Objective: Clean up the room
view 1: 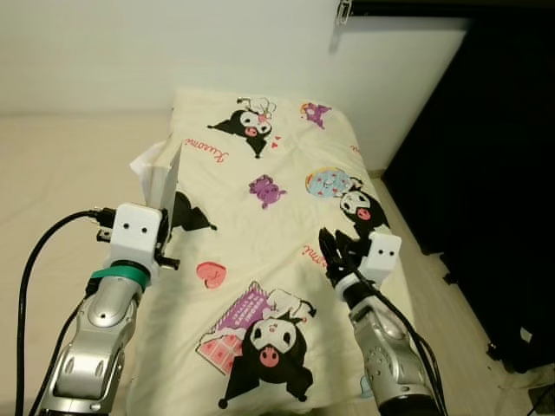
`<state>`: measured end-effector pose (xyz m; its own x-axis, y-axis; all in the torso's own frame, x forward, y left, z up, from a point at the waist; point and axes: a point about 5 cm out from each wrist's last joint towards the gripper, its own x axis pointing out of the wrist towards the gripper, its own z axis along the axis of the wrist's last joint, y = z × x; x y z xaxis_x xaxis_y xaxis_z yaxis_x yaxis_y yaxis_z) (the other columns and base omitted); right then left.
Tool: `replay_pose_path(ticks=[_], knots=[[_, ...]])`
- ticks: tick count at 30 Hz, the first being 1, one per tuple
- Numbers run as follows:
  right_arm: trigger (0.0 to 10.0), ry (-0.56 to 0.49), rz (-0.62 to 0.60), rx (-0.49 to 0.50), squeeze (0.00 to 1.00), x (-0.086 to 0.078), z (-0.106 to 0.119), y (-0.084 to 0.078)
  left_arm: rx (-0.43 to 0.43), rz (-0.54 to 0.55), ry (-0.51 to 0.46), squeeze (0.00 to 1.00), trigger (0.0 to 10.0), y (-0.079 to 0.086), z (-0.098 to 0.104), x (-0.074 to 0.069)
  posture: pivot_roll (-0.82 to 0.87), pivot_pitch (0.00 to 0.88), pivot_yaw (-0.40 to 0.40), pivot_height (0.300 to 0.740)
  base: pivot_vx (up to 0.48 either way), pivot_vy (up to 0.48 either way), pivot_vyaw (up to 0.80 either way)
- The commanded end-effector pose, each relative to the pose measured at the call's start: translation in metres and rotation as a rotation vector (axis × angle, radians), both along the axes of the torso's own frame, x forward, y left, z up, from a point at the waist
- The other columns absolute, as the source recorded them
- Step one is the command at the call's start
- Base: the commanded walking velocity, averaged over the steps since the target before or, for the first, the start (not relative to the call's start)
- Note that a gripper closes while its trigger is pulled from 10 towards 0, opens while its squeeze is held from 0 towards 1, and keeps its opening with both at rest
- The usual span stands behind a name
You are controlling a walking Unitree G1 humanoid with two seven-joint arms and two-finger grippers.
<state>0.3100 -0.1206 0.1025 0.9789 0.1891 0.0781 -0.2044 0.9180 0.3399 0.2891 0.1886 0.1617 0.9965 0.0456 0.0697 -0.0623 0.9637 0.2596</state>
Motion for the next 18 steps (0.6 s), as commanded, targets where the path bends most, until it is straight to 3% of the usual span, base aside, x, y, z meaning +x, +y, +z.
replay_pose_path(ticks=[1,18], knots=[[10.0,0.011,0.000,0.000,0.00,-0.0037,-0.0051,0.0002,0.007,-0.011,-0.024,0.00,10.0,-0.0037,0.0014,-0.0014,0.09,0.054,-0.012,0.740,-0.431,0.000,0.00],[10.0,0.003,-0.007,-0.008,0.00,-0.0019,-0.0067,-0.0006,0.011,0.001,-0.037,0.00,10.0,-0.0019,0.0004,0.0006,0.10,0.057,-0.011,0.740,-0.443,0.000,0.00]])
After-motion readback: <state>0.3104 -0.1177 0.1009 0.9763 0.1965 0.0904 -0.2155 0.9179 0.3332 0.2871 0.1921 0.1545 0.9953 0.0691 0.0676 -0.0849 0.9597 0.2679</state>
